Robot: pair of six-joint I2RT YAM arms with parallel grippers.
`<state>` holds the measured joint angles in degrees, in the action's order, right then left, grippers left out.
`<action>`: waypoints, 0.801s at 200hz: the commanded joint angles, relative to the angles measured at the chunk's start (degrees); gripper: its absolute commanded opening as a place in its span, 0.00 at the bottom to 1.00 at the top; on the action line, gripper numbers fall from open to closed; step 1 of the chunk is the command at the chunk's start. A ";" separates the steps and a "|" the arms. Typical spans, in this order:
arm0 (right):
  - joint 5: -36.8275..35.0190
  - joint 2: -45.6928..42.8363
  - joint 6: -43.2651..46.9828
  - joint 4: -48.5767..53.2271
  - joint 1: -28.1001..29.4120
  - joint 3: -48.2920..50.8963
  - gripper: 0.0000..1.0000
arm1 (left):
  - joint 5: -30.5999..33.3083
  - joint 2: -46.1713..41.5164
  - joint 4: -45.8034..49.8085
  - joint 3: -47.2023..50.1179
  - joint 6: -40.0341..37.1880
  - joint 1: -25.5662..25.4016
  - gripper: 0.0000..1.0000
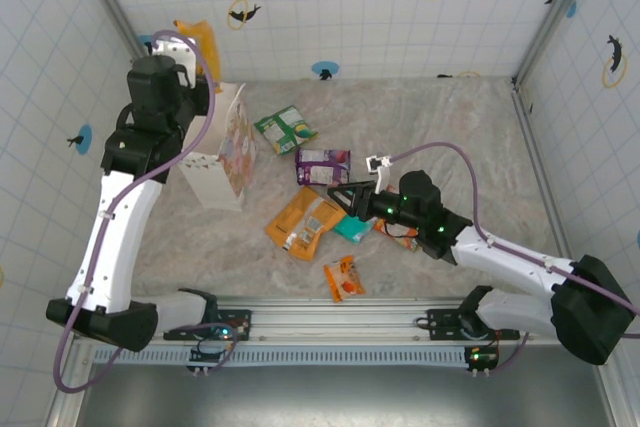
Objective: Place the snacks into the paper bag
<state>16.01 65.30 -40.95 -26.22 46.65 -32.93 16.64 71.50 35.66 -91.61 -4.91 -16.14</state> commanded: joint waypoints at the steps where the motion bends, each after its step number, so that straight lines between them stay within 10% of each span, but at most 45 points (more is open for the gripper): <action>1: -1.12 -0.42 0.68 1.45 0.73 -0.11 0.47 | 5.12 0.57 7.96 0.68 -1.46 -0.03 0.00; 88: -1.97 1.15 0.96 3.62 1.95 -1.38 0.48 | 7.67 2.62 14.10 5.83 0.44 0.00 0.00; 160: -7.25 2.71 -0.65 14.34 3.05 -4.53 0.48 | 2.35 1.97 14.72 0.92 4.91 0.01 0.37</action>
<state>12.23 67.05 -40.82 -17.23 48.73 -33.98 22.11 75.11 49.69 -87.74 -3.01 -16.14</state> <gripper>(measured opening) 0.475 0.358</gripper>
